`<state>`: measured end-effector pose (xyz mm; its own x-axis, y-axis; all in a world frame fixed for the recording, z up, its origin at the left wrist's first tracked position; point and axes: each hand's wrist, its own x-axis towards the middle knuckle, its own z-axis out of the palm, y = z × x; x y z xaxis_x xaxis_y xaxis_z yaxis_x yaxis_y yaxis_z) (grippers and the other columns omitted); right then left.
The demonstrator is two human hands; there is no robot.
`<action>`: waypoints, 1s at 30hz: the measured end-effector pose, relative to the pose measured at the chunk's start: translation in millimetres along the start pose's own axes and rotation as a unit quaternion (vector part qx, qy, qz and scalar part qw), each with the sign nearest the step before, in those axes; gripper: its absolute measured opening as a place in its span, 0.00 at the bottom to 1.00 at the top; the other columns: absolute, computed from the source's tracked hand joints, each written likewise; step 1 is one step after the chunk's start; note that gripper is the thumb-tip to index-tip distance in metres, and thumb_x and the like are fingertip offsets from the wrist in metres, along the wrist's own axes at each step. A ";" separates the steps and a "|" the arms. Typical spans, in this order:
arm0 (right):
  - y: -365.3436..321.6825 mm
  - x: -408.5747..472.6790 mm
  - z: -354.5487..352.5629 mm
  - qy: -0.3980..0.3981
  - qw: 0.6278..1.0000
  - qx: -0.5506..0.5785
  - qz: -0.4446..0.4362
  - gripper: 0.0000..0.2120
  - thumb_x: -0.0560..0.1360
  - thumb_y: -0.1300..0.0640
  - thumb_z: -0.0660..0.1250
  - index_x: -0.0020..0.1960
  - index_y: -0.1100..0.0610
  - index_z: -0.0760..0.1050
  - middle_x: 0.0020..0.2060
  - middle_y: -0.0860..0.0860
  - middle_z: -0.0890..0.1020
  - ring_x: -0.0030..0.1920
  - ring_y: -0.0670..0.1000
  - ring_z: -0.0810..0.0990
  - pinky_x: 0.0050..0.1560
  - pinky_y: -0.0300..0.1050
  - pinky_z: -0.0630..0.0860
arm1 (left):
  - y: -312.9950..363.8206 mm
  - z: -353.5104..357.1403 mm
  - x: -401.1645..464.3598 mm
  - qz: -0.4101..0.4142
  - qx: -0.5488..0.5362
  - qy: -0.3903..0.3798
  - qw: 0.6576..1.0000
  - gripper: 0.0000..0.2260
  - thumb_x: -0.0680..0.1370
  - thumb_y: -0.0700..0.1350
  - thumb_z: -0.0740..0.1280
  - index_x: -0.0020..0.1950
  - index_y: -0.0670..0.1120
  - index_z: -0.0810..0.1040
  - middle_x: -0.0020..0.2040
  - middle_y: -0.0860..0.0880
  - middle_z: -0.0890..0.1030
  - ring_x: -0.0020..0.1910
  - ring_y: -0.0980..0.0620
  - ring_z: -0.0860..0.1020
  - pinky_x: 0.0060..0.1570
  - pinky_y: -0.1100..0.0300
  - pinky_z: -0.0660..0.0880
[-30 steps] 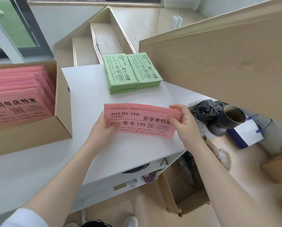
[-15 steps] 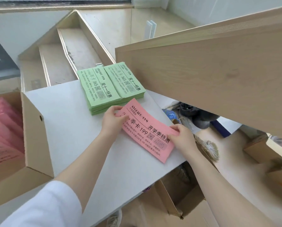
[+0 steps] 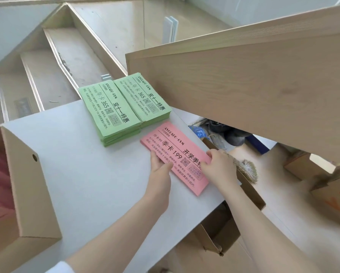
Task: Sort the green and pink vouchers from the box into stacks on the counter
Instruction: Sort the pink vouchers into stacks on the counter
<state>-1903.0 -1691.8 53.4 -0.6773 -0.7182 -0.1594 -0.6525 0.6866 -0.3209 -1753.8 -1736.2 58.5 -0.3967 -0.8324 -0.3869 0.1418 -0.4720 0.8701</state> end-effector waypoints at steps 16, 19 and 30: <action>3.4 12.4 -6.8 -0.037 0.992 0.111 -0.054 0.21 0.72 0.54 0.61 0.64 0.56 0.73 0.58 0.56 0.74 0.62 0.56 0.71 0.59 0.48 0.68 | 24.4 10.7 5.6 -0.025 0.020 -0.024 0.999 0.23 0.77 0.34 0.55 0.70 0.50 0.62 0.63 0.55 0.74 0.60 0.58 0.73 0.69 0.56 0.62; 3.6 -8.4 -15.3 0.042 0.982 0.157 -0.092 0.15 0.73 0.58 0.62 0.59 0.58 0.75 0.56 0.55 0.76 0.59 0.54 0.73 0.60 0.49 0.69 | 27.1 5.1 -20.3 -0.027 0.059 -0.010 0.998 0.25 0.79 0.38 0.56 0.75 0.53 0.56 0.70 0.57 0.64 0.68 0.57 0.63 0.66 0.60 0.54; -99.9 -114.0 -9.2 -0.066 0.883 0.319 -0.337 0.09 0.75 0.64 0.62 0.48 0.54 0.78 0.43 0.42 0.79 0.44 0.39 0.76 0.44 0.34 0.71 | 40.7 -84.8 -124.0 0.136 0.139 0.105 0.975 0.14 0.78 0.33 0.57 0.51 0.49 0.77 0.49 0.53 0.81 0.46 0.55 0.80 0.51 0.60 0.74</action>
<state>-1763.7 -1677.5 112.2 -0.1345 -0.9755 0.1738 -0.5400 -0.0749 -0.8383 -1621.9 -1676.8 116.0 -0.1807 -0.9707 -0.1583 -0.0468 -0.1523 0.9872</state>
